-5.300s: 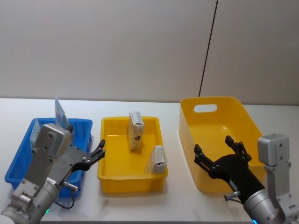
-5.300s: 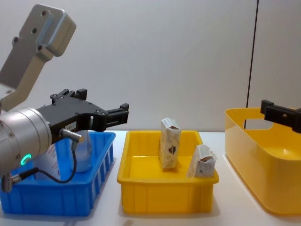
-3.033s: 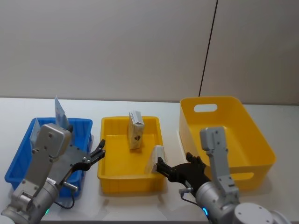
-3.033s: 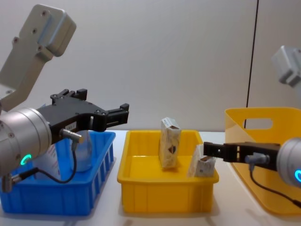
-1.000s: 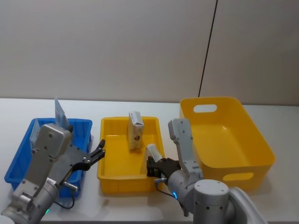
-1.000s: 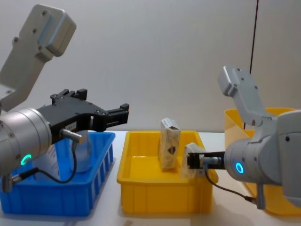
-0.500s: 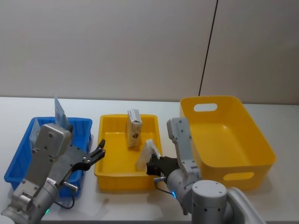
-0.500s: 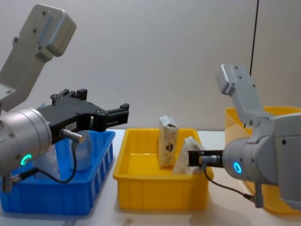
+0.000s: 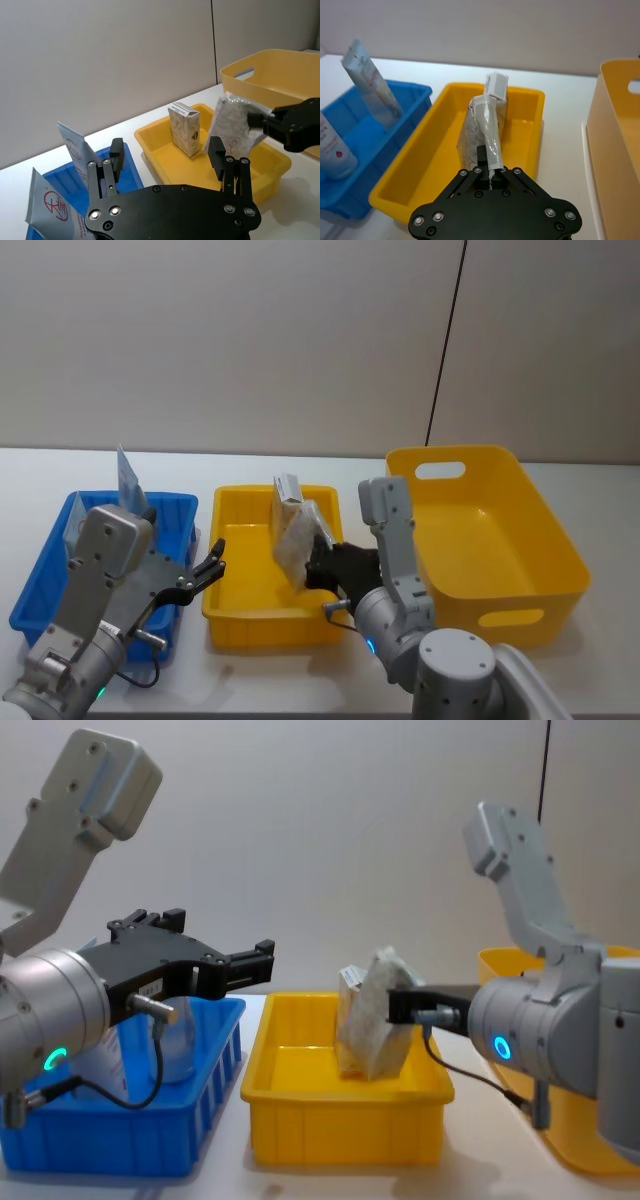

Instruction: Bimanual collaborative sorting of washing and personal care products

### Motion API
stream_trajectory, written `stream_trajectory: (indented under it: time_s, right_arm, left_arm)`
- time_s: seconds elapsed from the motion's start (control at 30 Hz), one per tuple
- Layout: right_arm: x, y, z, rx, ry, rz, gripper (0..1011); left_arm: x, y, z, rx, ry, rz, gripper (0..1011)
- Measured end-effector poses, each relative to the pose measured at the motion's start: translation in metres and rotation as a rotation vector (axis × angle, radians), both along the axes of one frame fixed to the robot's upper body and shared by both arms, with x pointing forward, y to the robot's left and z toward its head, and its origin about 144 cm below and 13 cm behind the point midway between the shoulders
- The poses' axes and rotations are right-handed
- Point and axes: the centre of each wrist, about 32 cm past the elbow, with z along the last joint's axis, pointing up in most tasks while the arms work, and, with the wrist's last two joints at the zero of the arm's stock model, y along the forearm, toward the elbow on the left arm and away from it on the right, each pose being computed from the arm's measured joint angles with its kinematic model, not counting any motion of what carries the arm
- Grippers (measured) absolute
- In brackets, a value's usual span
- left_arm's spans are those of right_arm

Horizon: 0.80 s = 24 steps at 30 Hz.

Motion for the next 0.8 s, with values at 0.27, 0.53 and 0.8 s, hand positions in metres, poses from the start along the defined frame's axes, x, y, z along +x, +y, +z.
stream_trajectory:
  time_s: [0.27,0.53,0.8]
  right_arm:
    - [-0.002,-0.003,0.007,0.022,-0.126,0.023,6]
    - [-0.002,-0.013,0.019,0.010,-0.226,-0.005,6]
    - [-0.002,-0.032,0.032,-0.031,-0.286,-0.083,6]
  left_arm:
    - [0.000,0.000,0.000,0.000,0.000,0.000,1002]
    - [0.000,0.000,0.000,0.000,0.000,0.000,1001]
    - [0.000,0.000,0.000,0.000,0.000,0.000,1001]
